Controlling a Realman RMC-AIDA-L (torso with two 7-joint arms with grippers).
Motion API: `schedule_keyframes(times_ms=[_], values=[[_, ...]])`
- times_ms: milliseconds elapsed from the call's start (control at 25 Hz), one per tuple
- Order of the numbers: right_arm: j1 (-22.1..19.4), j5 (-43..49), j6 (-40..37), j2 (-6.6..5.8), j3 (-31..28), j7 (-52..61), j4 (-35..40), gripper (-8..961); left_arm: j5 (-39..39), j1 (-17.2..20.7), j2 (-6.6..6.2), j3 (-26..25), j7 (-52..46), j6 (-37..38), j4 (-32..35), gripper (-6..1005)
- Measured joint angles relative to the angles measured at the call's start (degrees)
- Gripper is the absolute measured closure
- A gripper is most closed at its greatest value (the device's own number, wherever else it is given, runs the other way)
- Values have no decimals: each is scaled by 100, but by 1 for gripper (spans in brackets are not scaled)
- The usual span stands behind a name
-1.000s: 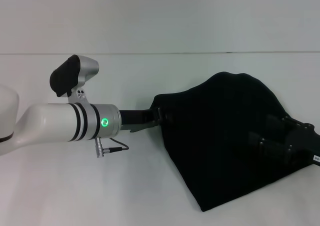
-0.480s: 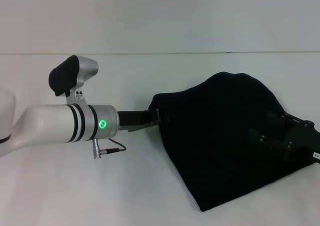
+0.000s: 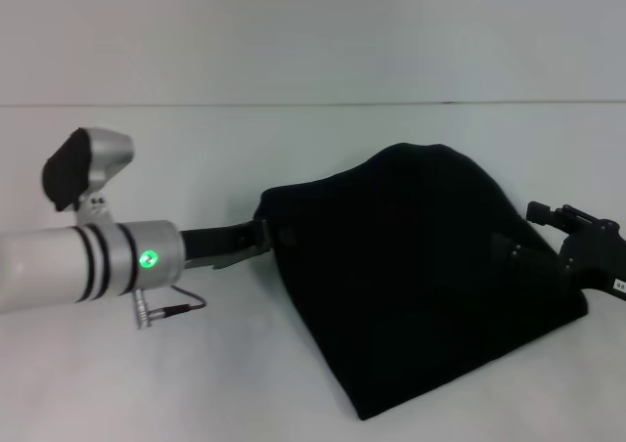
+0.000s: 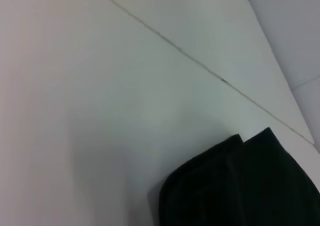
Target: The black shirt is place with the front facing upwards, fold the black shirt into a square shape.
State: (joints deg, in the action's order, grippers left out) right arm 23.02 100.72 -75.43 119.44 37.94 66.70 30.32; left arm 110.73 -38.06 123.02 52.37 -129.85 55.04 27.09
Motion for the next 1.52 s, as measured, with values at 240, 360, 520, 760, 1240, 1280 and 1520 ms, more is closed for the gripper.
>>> schedule_keyframes(times_ms=[240,360,520,760,1240,1280,1520], values=[[77,0,169,0,-26,22,-10,104,-5,561,-129,-207,122,511,450,950],[126,0,246,0,-27,88,-18,104,-7,664,-314,-314,137,624,462,949],[186,0,315,6,-28,107,-55,104,13,568,-520,-328,147,606,323,949],[264,1,426,24,9,107,-144,103,56,152,-543,-273,350,224,222,949],[345,35,536,26,30,47,-299,103,180,-275,-243,-191,467,-1119,197,926],[347,36,538,27,30,45,-299,103,168,-267,-226,-200,486,-1159,200,915],[354,26,576,26,29,37,-299,103,130,-152,-210,-251,684,-1031,376,621]])
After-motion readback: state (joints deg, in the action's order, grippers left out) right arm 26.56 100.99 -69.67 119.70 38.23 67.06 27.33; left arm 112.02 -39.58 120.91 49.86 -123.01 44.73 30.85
